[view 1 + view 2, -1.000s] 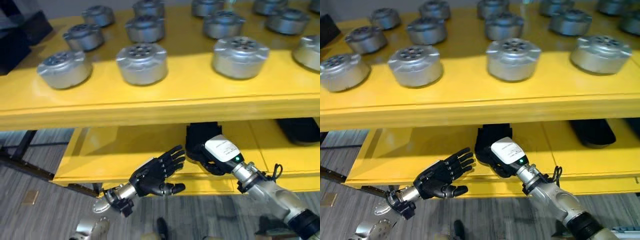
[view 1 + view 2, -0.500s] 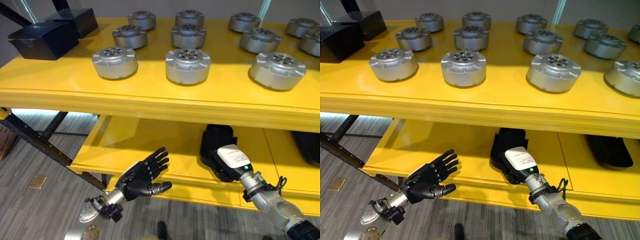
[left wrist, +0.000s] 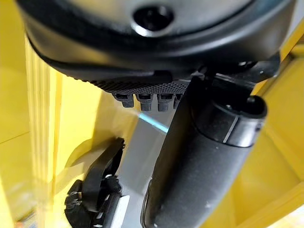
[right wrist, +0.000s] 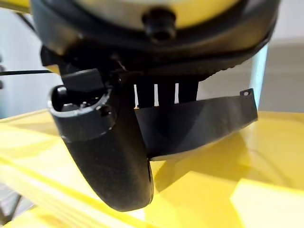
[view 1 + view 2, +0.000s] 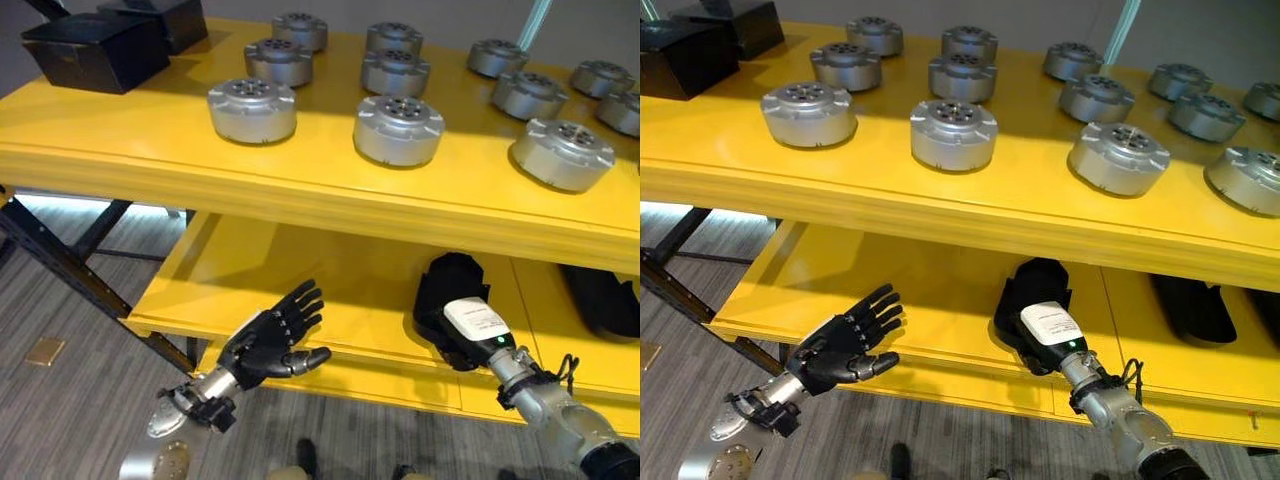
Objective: Move parts from the plastic box to the shelf.
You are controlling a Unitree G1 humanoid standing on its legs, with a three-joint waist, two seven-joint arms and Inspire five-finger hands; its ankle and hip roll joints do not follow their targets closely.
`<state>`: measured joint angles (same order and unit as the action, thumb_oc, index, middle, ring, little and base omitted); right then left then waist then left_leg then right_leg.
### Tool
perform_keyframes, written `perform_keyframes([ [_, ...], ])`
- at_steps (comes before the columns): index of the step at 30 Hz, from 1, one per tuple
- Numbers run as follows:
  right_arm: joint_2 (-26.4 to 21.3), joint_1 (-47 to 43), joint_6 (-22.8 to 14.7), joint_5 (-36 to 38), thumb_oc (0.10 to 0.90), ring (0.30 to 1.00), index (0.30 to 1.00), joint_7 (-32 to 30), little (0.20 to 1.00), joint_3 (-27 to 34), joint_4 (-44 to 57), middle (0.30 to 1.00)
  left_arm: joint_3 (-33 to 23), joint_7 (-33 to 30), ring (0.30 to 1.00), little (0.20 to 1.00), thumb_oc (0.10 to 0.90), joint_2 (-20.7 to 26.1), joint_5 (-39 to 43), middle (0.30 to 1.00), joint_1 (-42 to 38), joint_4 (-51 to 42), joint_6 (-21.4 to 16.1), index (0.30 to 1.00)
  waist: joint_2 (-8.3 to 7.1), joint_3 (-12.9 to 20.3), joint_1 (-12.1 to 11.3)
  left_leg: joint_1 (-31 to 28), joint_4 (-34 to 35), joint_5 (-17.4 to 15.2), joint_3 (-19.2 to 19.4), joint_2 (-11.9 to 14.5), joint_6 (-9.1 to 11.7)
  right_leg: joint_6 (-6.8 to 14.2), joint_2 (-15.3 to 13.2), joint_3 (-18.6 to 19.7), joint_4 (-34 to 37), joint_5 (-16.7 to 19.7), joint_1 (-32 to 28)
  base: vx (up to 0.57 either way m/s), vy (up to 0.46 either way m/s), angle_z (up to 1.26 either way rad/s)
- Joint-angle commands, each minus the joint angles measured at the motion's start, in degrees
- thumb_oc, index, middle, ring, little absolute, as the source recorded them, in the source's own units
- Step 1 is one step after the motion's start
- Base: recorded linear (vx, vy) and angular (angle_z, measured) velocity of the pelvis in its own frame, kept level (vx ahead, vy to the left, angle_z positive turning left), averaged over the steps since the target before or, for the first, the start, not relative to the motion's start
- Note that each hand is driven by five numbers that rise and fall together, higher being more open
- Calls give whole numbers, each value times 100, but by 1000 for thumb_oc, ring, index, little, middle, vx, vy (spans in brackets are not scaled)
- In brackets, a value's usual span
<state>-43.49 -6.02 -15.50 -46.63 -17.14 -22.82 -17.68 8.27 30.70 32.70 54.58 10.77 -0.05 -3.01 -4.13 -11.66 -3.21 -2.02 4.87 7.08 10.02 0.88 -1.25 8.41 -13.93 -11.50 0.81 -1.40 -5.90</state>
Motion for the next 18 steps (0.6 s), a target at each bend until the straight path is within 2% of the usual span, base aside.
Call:
perform_keyframes([
  [1, -428, -1061, -186, -44, 400, 300, 300, 7, 300, 72, 118, 300, -118, 145, 1000, 1000, 900, -447, 549, 1000, -506, -413, -598, 1000, 108, 259, -58, -472, -198, -928, 25, 460, 248, -49, 422, -202, -179, 24, -42, 33, -121, -2],
  [6, -632, -1120, -504, -204, 400, 300, 300, 381, 300, 16, 380, 300, -86, 256, 1000, 1000, 900, -610, 266, 1000, -345, -402, -591, 1000, 61, 323, -67, -555, -65, -851, 57, 583, 394, -142, 550, -300, 73, 28, -185, 43, -137, -8],
  [9, -693, -1242, -475, -180, 400, 300, 300, 454, 300, -139, 426, 300, -43, 225, 1000, 1000, 900, -610, 458, 1000, -416, -364, -627, 1000, 55, 284, -73, -510, -70, -819, 116, 639, 435, -177, 593, -362, 62, 2, -142, 2, -143, -15],
  [14, -639, -2013, -229, -162, 400, 300, 300, 450, 300, -450, 245, 300, -60, 60, 1000, 1000, 900, -657, 581, 1000, -822, -284, -761, 1000, 124, -83, -126, -69, -282, -752, 78, 755, 490, -299, 698, -352, -211, -93, 312, -133, -161, -1],
  [18, -767, -2526, -213, -250, 400, 300, 300, 309, 300, -687, 13, 300, -15, -4, 1000, 1000, 900, -622, 616, 1000, -1024, -329, -780, 1000, 225, -376, -143, 210, -319, -632, 43, 824, 543, -364, 794, -318, -265, -89, 588, -186, -151, -2],
])
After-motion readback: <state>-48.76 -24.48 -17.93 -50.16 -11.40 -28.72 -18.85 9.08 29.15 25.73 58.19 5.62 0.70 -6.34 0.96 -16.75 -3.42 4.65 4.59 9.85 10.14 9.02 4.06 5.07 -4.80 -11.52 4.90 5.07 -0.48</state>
